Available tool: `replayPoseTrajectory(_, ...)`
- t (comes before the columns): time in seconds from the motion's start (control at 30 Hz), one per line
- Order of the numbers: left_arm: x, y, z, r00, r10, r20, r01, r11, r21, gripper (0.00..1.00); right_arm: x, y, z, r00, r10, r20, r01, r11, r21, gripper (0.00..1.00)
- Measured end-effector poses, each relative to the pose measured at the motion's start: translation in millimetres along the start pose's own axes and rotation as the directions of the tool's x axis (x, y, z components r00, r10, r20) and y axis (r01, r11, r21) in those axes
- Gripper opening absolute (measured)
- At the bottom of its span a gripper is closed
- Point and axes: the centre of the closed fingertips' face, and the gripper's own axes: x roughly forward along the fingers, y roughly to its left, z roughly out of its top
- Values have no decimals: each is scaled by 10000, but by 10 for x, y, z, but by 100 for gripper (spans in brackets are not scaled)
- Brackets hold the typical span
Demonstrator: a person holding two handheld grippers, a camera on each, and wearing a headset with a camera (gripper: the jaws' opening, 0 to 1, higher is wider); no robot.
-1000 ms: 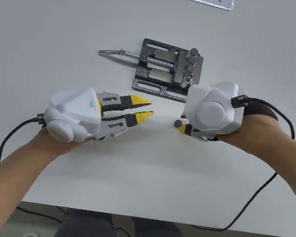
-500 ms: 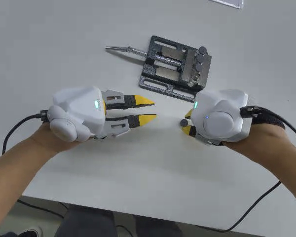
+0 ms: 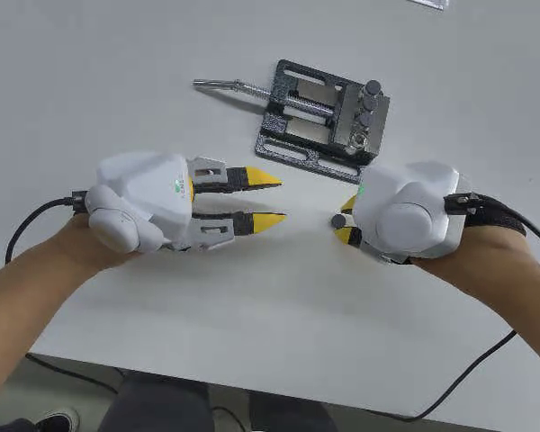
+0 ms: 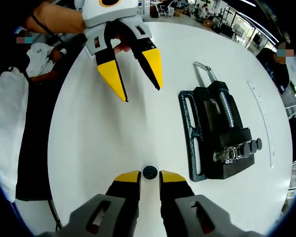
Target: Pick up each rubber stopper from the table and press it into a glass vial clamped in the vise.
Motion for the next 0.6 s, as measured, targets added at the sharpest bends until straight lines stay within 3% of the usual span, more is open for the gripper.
replayPoseTrajectory(0.6,-14,-61,-24,9976,-636,-281,637,9980,55,32,20,-2,-28,9999,-12,-172,8,9997,-232,14)
